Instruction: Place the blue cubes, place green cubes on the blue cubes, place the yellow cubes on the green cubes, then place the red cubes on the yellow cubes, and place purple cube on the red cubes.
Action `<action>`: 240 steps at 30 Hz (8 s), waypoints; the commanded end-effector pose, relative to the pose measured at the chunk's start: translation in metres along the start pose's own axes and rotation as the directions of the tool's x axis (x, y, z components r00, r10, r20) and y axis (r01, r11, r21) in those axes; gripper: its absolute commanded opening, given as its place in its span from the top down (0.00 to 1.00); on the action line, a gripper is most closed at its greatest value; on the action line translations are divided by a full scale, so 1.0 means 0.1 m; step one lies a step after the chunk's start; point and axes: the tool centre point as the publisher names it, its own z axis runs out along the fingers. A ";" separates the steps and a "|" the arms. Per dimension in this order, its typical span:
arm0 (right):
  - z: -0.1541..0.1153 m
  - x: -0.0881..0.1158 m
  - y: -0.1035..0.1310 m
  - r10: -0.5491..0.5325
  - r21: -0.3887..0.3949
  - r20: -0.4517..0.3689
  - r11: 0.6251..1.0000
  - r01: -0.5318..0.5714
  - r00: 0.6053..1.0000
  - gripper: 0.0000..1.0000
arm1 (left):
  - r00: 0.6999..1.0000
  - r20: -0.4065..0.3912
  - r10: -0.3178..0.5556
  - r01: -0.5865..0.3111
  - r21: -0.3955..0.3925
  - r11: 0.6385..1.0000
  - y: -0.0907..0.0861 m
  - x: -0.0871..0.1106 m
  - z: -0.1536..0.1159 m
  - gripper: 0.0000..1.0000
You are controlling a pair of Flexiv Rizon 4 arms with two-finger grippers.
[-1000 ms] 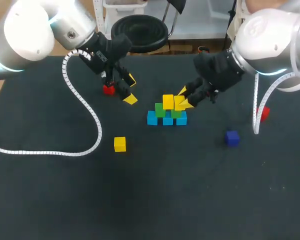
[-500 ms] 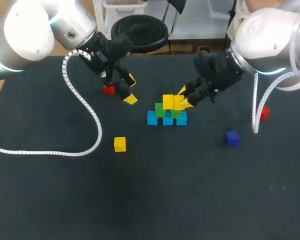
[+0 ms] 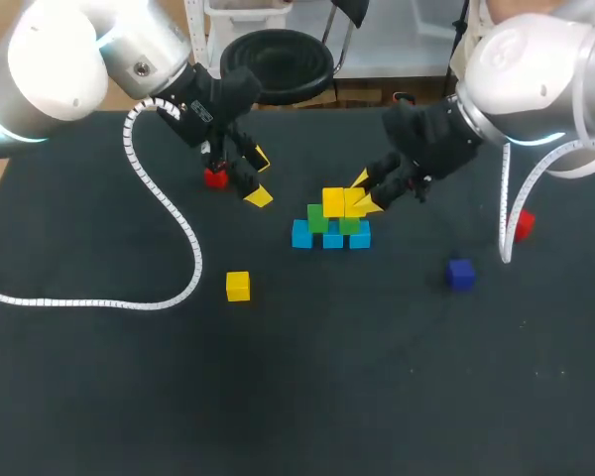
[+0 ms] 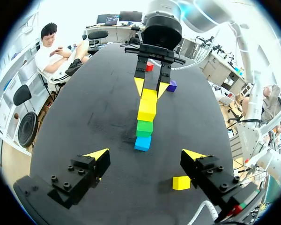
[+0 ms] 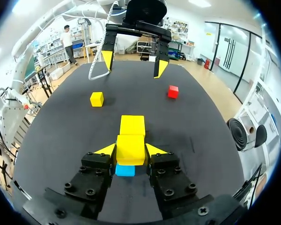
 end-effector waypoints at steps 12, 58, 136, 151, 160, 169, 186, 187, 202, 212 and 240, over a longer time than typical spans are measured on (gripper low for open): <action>0.03 0.01 -0.03 -0.002 -0.014 0.009 1.000 0.002 1.000 0.60 | 1.000 0.001 0.002 -0.002 0.000 1.000 0.00 0.01 0.00 0.00; -0.60 0.19 0.27 -0.052 0.057 0.068 0.997 0.049 0.996 0.00 | 1.000 0.001 0.002 -0.002 0.000 1.000 0.00 0.01 0.00 0.00; -0.65 0.25 0.32 -0.064 0.066 0.091 0.996 0.059 0.994 0.00 | 0.998 0.057 -0.040 0.037 0.046 0.998 -0.42 1.07 0.56 0.00; -0.65 0.25 0.32 -0.064 0.066 0.091 0.996 0.059 0.994 0.00 | 0.997 0.040 -0.066 0.064 0.042 0.997 -0.45 1.14 0.44 0.00; -0.65 0.25 0.32 -0.064 0.066 0.091 0.996 0.059 0.994 0.00 | 0.997 0.025 -0.072 0.072 0.030 0.997 -0.59 1.19 0.44 0.00; -0.65 0.25 0.32 -0.064 0.066 0.091 0.996 0.059 0.994 0.00 | 1.000 0.011 -0.009 0.008 0.064 0.998 -0.63 0.98 0.59 0.00; -0.65 0.25 0.32 -0.064 0.066 0.091 0.996 0.059 0.994 0.00 | 0.998 0.003 -0.059 0.059 0.024 0.998 -0.62 1.02 0.64 0.00; -0.65 0.25 0.32 -0.064 0.066 0.091 0.996 0.059 0.994 0.00 | 0.998 0.001 -0.068 0.068 0.014 0.998 -0.62 1.02 0.65 0.00; -0.65 0.25 0.32 -0.064 0.066 0.091 0.996 0.059 0.994 0.00 | 0.996 0.015 -0.093 0.093 0.009 0.996 -0.63 1.07 0.67 0.00; -0.65 0.25 0.32 -0.064 0.066 0.091 0.996 0.059 0.994 0.00 | 0.997 0.039 -0.074 0.074 0.006 0.997 -0.65 1.05 0.70 0.00; -0.65 0.25 0.32 -0.064 0.066 0.091 0.996 0.059 0.994 0.00 | 0.997 0.045 -0.069 0.075 -0.145 0.987 -0.55 0.61 0.38 1.00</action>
